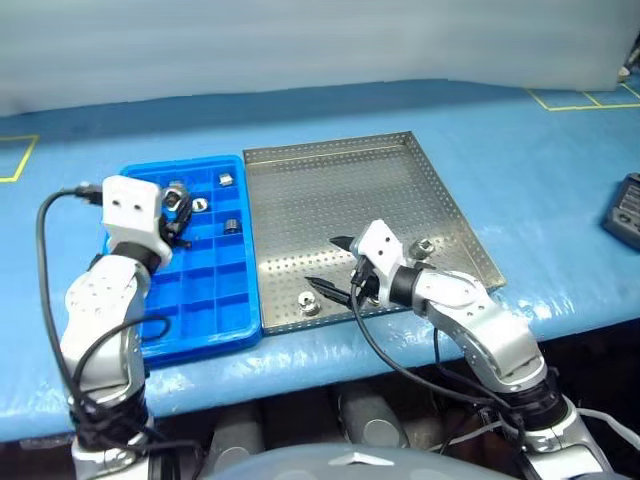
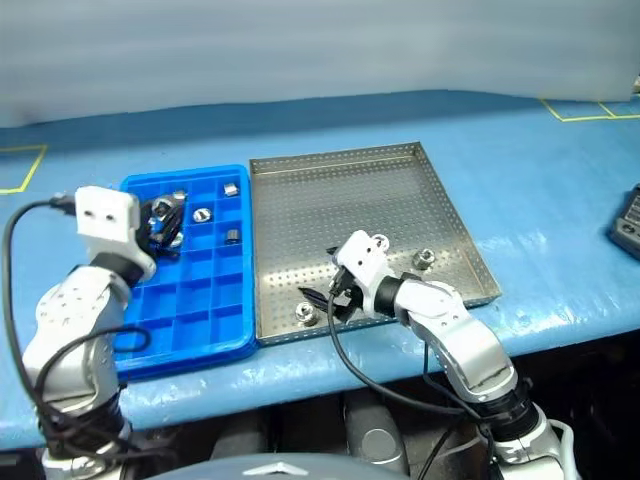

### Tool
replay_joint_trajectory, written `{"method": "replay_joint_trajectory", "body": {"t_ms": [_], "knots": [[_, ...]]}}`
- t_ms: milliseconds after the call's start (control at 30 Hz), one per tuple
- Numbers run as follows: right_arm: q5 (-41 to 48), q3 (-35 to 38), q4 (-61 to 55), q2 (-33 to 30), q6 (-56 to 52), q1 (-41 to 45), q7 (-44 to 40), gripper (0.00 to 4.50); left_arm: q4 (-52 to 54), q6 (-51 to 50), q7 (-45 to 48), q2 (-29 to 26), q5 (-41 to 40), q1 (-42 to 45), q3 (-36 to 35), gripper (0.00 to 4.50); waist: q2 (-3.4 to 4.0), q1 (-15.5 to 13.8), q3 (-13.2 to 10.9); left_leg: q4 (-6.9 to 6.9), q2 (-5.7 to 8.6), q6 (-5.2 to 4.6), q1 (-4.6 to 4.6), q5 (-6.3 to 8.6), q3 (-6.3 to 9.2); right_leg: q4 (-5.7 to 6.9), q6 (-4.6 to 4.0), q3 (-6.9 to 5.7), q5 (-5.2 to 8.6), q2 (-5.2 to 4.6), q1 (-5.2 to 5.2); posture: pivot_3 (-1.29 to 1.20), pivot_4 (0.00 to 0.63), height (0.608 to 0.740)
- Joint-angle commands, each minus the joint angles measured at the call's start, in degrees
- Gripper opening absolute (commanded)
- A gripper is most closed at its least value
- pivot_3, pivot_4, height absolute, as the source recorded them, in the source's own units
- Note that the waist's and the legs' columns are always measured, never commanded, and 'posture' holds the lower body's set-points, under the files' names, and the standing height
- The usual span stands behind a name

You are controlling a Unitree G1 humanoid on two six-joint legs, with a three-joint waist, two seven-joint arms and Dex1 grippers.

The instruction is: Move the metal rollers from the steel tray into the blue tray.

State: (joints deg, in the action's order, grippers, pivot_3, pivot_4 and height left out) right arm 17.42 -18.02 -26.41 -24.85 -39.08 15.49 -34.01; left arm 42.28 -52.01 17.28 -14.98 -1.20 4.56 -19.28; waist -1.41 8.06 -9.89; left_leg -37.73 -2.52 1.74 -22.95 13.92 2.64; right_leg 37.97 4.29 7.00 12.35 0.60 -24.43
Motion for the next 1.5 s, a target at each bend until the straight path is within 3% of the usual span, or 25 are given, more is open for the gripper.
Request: {"method": "replay_joint_trajectory", "body": {"t_ms": [33, 300, 767, 1000, 1067, 1267, 1367, 1500], "knots": [[0.02, -2.23, 0.15, 1.28, 1.98, 2.3, -2.3, 4.5, 8.05, -2.4, -1.61, 1.49, -1.7, -3.15, -1.52, 1.67, -0.01, -1.25, 0.0, -0.01, 0.01, 0.0, 0.0, 0.0, -0.01, -0.01, 0.0, 0.0, 0.0, -0.01, 0.01, 0.03, 0.15, 0.74], [0.03, -4.27, 0.83, 2.45, 2.09, 3.14, -4.77, 4.5, 9.02, -3.83, -2.85, 2.16, -3.38, -11.92, -0.17, 1.67, -0.04, -4.18, 0.02, -0.08, 0.01, 0.01, 0.02, 0.0, -0.01, -0.04, -0.11, -0.04, 0.05, -0.02, 0.05, 0.05, 0.15, 0.74], [0.25, -3.52, -1.34, 2.43, 1.31, 1.28, -4.9, 4.5, 1.11, -3.4, -4.03, 2.53, -6.56, -14.72, 2.89, 1.67, -0.03, -3.99, 0.02, -0.08, -0.01, 0.0, 0.02, 0.0, -0.04, -0.04, -0.35, -0.04, 0.19, -0.02, 0.02, -0.02, 0.15, 0.74], [0.33, -2.11, -2.85, 1.85, 0.78, 0.11, -3.53, 4.5, 0.62, -2.73, -3.44, 1.42, -8.38, -11.45, 2.6, 3.98, -0.04, -3.56, 0.02, -0.08, -0.01, 0.01, 0.02, 0.0, -0.05, -0.04, -0.38, -0.04, 0.21, -0.02, 0.02, -0.05, 0.15, 0.74], [0.3, -1.23, -3.29, 1.45, 0.5, -0.2, -2.84, 4.5, 0.37, -1.44, -2.63, -0.07, -9.06, -9.29, 2.46, 4.44, -0.04, -3.3, 0.02, -0.08, -0.01, 0.01, 0.02, 0.0, -0.06, -0.04, -0.38, -0.03, 0.21, -0.02, 0.02, -0.06, 0.15, 0.74], [0.45, 2.66, -4.67, -1.05, -1.05, -2.03, -1.39, 4.5, -3.6, 2.59, 6.62, -10.24, -11.91, -1.41, 6.45, 4.44, -0.04, -2.69, 0.02, -0.07, -0.01, 0.01, 0.01, 0.0, -0.07, -0.04, -0.39, -0.03, 0.21, -0.02, 0.01, -0.09, 0.15, 0.74], [0.45, 5.42, -5.78, -3.3, -2.13, -4.22, -0.63, 4.5, -8.03, 7.87, 16.47, -18.08, -13.31, 5.25, 12.3, 4.44, -0.04, -2.63, 0.01, -0.06, 0.0, 0.01, -0.03, 0.0, -0.06, -0.08, -0.42, -0.05, 0.23, -0.02, -0.03, -0.1, 0.15, 0.74], [0.51, 7.01, -7.02, -4.42, -2.98, -5.97, 0.32, 4.5, -15.74, 15.74, 27.3, -24.56, -12.79, 12.58, 20.05, 4.44, -0.04, -1.71, 0.01, 0.0, 0.02, 0.0, -0.03, 0.01, -0.17, -0.14, -0.41, 0.0, 0.23, -0.07, -0.05, -0.13, 0.15, 0.74]]}}
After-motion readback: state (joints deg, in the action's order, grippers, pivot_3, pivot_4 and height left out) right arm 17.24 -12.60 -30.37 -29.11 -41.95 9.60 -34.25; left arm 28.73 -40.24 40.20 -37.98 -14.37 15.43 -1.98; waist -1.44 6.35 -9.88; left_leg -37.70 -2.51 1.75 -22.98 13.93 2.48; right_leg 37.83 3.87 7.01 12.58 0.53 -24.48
